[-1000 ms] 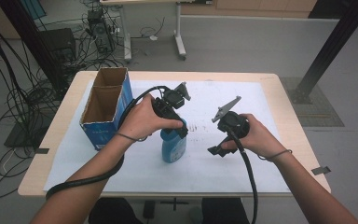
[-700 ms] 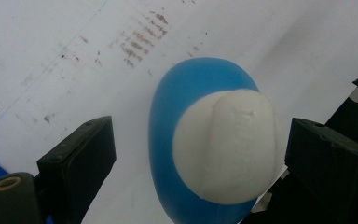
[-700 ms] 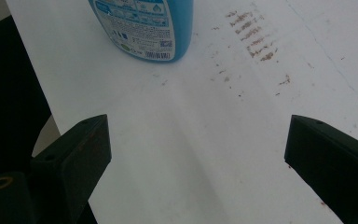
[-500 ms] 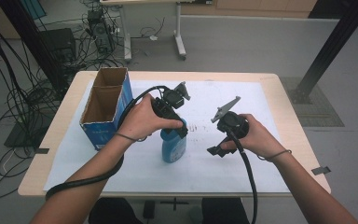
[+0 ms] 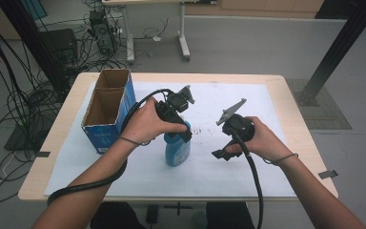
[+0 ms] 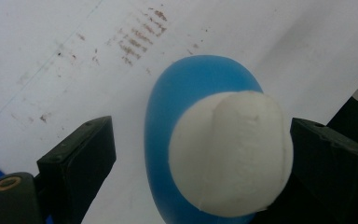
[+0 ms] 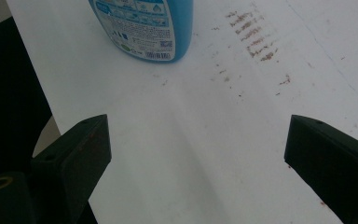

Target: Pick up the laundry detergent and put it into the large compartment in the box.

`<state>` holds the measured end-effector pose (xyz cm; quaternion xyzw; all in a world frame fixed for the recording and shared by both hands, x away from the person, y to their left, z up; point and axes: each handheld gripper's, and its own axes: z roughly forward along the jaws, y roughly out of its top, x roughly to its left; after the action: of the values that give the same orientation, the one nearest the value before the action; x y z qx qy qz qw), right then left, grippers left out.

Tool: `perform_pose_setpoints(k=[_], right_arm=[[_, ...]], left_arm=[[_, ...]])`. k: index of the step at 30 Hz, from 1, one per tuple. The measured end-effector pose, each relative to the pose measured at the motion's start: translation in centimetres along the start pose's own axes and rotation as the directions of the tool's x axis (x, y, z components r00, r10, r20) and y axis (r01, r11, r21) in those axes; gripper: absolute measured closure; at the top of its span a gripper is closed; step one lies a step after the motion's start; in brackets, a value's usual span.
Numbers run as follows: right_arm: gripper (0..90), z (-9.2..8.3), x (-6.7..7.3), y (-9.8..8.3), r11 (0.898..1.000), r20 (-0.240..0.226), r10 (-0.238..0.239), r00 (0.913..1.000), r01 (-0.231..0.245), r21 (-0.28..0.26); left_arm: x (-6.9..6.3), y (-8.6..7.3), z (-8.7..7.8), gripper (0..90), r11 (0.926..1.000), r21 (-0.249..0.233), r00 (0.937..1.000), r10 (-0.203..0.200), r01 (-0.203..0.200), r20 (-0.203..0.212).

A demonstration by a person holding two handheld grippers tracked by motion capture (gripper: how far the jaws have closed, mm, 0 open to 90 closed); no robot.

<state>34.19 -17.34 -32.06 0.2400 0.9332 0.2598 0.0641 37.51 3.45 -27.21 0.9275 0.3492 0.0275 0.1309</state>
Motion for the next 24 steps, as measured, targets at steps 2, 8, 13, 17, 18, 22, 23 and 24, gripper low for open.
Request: perform_pose_setpoints(k=[2,8,13,17,18,22,23,24], right_arm=[[6.8,0.01,0.02,-0.02,1.000,0.000,0.001,1.0000,-0.001,-0.001],[6.8,-0.01,0.04,-0.07,1.000,-0.004,0.003,1.0000,-0.003,-0.002],[6.8,-0.02,0.05,-0.09,1.000,-0.005,0.008,1.0000,-0.008,-0.004],[6.8,0.00,0.03,-0.11,1.000,-0.003,0.008,1.0000,-0.008,-0.003],[6.8,-0.02,0.03,-0.11,1.000,-0.003,0.008,1.0000,-0.008,-0.003],[6.9,-0.03,-0.01,-0.15,1.000,-0.003,0.009,1.0000,-0.009,-0.006],[6.9,-0.04,-0.02,-0.16,1.000,-0.002,0.010,0.9999,-0.010,-0.005],[6.9,-0.05,-0.03,-0.17,1.000,-0.002,0.009,1.0000,-0.009,-0.005]], left_arm=[[0.00,0.03,0.15,9.3,1.0000,0.002,1.0000,-0.004,0.004,-0.003],[0.11,0.05,0.46,9.7,0.9999,0.010,1.0000,-0.004,0.004,-0.005],[0.02,0.09,0.71,11.8,0.9999,0.010,1.0000,-0.001,0.001,-0.005],[0.03,0.11,0.83,14.3,0.9999,0.017,1.0000,0.002,-0.002,-0.006],[0.09,0.11,0.87,14.5,0.9999,0.016,1.0000,0.002,-0.002,-0.005],[0.12,0.10,0.88,19.6,0.9999,0.017,1.0000,-0.002,0.002,-0.007],[0.15,0.09,0.86,21.5,0.9998,0.022,1.0000,-0.001,0.001,-0.008],[0.16,0.09,0.86,21.2,0.9998,0.021,0.9999,-0.004,0.004,-0.010]])
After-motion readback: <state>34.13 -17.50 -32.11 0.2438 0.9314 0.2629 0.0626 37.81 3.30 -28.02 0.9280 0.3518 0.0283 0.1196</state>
